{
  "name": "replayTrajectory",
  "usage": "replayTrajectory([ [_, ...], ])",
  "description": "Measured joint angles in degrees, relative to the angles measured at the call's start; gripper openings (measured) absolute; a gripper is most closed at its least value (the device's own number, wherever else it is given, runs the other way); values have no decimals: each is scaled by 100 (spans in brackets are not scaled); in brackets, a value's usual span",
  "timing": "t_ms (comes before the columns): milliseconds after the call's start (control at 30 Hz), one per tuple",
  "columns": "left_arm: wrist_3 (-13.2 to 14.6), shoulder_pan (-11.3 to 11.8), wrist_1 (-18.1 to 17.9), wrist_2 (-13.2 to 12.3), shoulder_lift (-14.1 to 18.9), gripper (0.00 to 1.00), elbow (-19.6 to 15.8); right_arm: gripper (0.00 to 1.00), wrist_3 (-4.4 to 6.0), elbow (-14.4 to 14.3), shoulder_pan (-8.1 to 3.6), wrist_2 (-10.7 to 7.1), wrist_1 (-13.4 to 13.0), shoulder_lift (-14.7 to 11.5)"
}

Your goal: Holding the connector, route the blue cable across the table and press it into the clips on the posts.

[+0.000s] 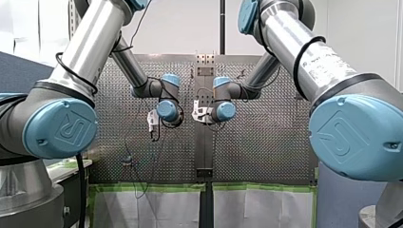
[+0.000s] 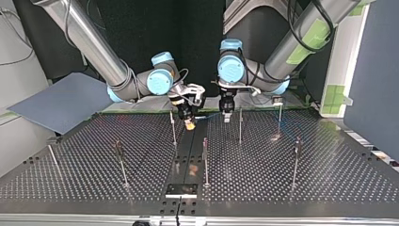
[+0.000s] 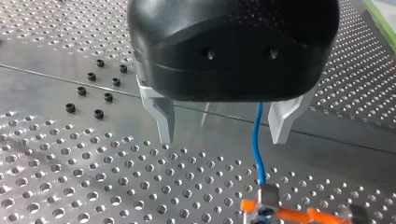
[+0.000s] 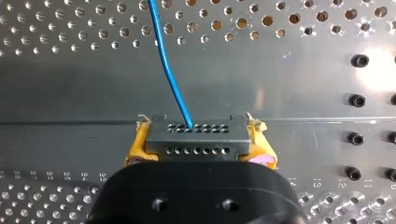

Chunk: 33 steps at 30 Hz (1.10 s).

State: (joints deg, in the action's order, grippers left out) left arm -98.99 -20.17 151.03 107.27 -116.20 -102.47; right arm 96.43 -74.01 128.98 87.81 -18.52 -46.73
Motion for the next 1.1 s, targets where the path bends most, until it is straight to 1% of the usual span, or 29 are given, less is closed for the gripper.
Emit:
replayTrajectory([
  [200, -26, 5, 59, 29, -3, 100, 8, 0, 15, 2, -1, -3, -7, 0],
  [333, -36, 33, 80, 18, -28, 100, 13, 0, 59, 0, -2, -20, -10, 0],
  [433, -35, 26, 137, -33, -128, 100, 57, 0, 108, 2, -6, -39, -16, 0],
  [533, -6, -16, 208, -47, -265, 100, 118, 0, 128, 3, -8, -86, -19, -1],
  [667, 11, -42, 258, 36, -454, 100, 178, 0, 138, 4, -8, -120, -21, -2],
  [800, 19, -26, 348, 182, -601, 100, 214, 0, 140, 4, -8, -130, -16, -2],
  [1033, 51, -102, 380, 275, -642, 100, 220, 0, 141, 4, -12, -132, 7, -6],
  [1067, 61, -116, 375, 288, -642, 85, 220, 0, 141, 4, -13, -132, 10, -5],
  [1100, 72, -136, 360, 311, -642, 85, 221, 0, 144, 4, -14, -132, 10, -5],
])
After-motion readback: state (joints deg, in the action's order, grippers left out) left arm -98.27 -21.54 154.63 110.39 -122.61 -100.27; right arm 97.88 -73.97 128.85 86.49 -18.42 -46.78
